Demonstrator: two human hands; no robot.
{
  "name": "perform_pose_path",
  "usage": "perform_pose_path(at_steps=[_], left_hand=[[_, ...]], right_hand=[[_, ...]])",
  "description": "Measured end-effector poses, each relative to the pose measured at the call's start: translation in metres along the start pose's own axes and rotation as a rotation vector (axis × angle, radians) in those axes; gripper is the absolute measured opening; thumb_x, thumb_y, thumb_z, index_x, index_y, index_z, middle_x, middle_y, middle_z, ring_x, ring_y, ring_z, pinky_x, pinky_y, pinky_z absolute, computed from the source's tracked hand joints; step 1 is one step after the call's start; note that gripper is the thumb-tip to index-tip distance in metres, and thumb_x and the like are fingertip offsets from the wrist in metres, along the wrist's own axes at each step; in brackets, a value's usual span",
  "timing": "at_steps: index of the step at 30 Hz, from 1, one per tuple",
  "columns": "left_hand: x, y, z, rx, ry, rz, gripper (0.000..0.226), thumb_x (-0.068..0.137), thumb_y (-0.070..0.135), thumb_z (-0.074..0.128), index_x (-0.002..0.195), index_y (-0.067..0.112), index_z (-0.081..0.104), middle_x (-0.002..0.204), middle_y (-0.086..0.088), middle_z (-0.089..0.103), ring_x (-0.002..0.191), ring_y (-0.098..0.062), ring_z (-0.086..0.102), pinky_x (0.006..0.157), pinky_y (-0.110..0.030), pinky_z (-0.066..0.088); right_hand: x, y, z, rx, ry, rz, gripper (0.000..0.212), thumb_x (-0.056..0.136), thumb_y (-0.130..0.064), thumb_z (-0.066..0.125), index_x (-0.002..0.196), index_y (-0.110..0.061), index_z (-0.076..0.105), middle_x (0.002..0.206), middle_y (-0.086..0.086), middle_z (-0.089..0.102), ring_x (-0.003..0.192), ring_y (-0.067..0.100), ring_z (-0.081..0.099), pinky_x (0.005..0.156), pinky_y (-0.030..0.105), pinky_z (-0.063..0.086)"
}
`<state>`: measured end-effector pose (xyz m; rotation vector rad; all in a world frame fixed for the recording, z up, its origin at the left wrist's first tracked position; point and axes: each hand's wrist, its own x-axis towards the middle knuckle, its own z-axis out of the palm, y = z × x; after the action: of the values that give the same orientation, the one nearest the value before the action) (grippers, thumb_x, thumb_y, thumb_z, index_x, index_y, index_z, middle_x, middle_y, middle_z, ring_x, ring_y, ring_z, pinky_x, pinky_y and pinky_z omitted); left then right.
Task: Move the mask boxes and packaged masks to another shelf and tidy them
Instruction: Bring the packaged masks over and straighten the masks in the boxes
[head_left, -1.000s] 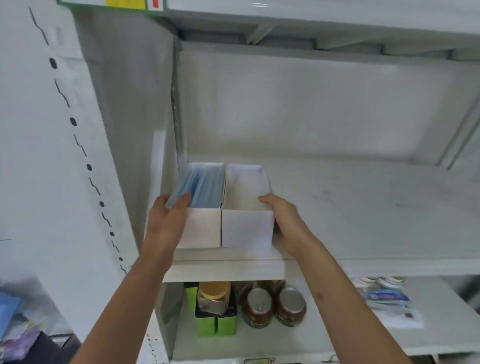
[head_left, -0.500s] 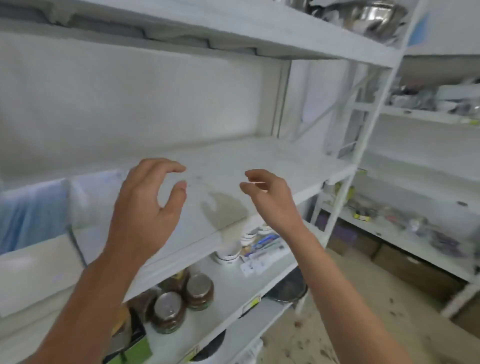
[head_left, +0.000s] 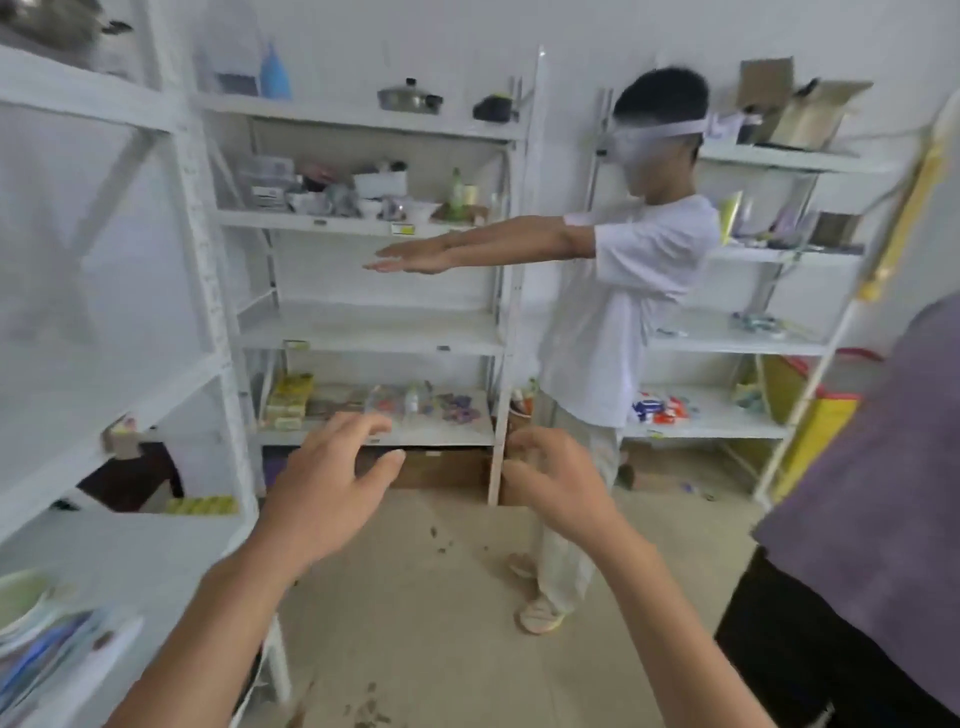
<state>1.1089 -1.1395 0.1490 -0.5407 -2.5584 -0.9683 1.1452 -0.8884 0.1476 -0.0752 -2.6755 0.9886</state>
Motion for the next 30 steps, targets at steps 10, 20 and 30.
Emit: perform_pose_path(at_steps=[10, 20, 30], left_hand=[[0.127, 0.081, 0.164, -0.068, -0.322, 0.128, 0.041, 0.095, 0.052, 0.054, 0.132, 0.034, 0.054, 0.135, 0.011, 0.054, 0.129, -0.013, 0.049, 0.107, -0.041, 0.042], [0.262, 0.099, 0.287, -0.111, -0.463, 0.210, 0.048, 0.093, 0.057, 0.054, 0.134, 0.032, 0.052, 0.139, 0.010, 0.052, 0.130, -0.015, 0.050, 0.107, -0.043, 0.044], [0.377, 0.132, 0.399, -0.166, -0.520, 0.288, 0.050, 0.091, 0.058, 0.055, 0.135, 0.033, 0.051, 0.138, 0.007, 0.052, 0.128, -0.016, 0.048, 0.106, -0.041, 0.042]], right_hand=[[0.043, 0.133, -0.088, -0.190, 0.095, 0.269, 0.054, 0.081, -0.049, 0.050, 0.133, -0.036, 0.058, 0.135, -0.004, 0.056, 0.124, 0.021, 0.051, 0.097, 0.039, 0.047], [0.146, 0.220, -0.117, -0.317, 0.159, 0.433, 0.063, 0.086, -0.051, 0.060, 0.142, -0.026, 0.045, 0.144, 0.007, 0.047, 0.128, 0.030, 0.048, 0.100, 0.039, 0.044], [0.243, 0.304, -0.141, -0.421, 0.248, 0.490, 0.073, 0.087, -0.058, 0.059, 0.150, -0.029, 0.039, 0.152, 0.004, 0.042, 0.134, 0.026, 0.043, 0.106, 0.041, 0.041]])
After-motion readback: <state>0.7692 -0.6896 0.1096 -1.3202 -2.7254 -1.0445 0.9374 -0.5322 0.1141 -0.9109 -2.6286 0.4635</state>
